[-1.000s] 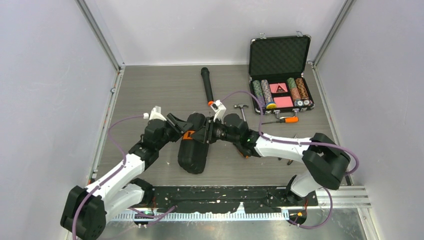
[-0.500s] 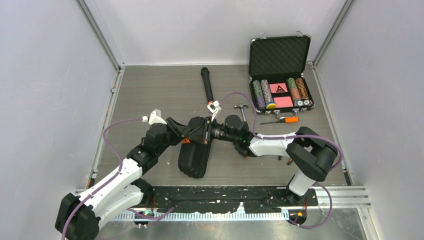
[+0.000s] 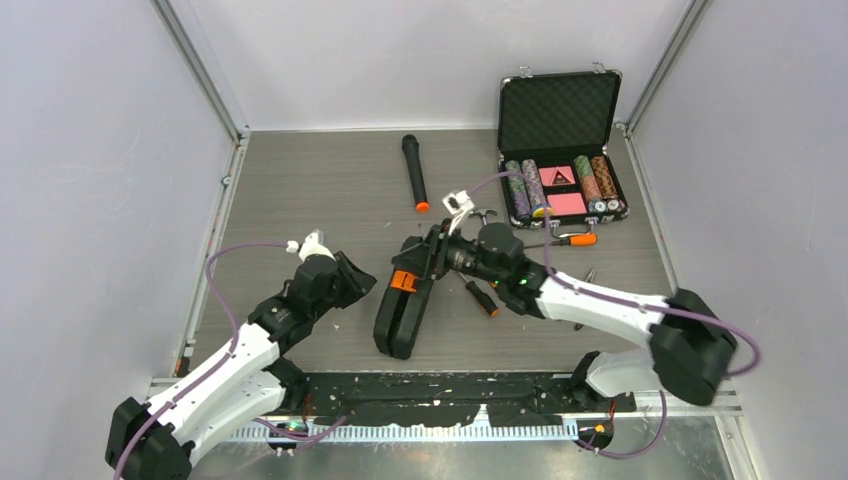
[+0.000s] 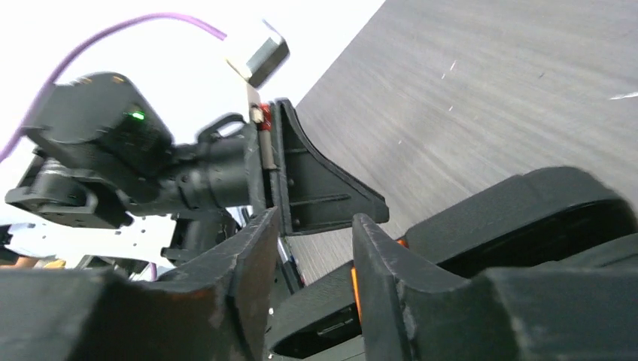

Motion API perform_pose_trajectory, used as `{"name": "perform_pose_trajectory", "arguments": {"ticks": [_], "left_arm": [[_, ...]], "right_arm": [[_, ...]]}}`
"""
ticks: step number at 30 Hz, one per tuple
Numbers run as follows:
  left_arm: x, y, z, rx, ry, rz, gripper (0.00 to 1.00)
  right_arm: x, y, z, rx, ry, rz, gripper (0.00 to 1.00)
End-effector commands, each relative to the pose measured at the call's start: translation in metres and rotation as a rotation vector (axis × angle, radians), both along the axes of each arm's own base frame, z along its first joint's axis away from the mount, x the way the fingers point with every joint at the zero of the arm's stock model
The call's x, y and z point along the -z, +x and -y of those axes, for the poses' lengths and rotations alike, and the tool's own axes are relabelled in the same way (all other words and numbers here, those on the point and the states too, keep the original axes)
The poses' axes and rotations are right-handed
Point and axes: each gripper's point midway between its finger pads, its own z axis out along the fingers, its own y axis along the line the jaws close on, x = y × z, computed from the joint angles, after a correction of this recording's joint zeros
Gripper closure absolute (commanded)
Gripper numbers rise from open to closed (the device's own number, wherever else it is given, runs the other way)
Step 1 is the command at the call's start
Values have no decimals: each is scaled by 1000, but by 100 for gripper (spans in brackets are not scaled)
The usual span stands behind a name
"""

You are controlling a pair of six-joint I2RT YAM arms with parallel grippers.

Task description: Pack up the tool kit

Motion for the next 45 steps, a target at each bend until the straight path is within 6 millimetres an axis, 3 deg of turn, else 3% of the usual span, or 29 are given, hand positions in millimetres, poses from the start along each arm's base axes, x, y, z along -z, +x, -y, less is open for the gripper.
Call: {"name": "perform_pose_trajectory", "arguments": {"ticks": [1,6,10,13,17,28,33,40,45], "left_arm": [[-18,3,-3,18,38,47,63],[-29,-4,0,82,44,82,33],[-39,-16,7,183,41,99,14],[-40,-29,18,269,20,89,7],[-41,-42,30,350,12,89,1],[-52,-64,29,472,99,153,1],[-45,-71,27,523,171,149,1],[-29,-68,14,495,289,122,15],[-32,-66,16,487,281,132,15]], "right_arm": [[-27,12,43,174,-109,109,49],[-4,21,84,343,-279,44,32],[39,8,108,384,-419,-93,29],[66,-3,113,380,-435,-172,29],[77,-13,102,330,-373,-224,29],[43,-3,79,314,-222,-200,29],[39,2,76,330,-200,-214,29],[31,5,65,313,-176,-215,28],[41,2,53,261,-176,-249,29]]}}
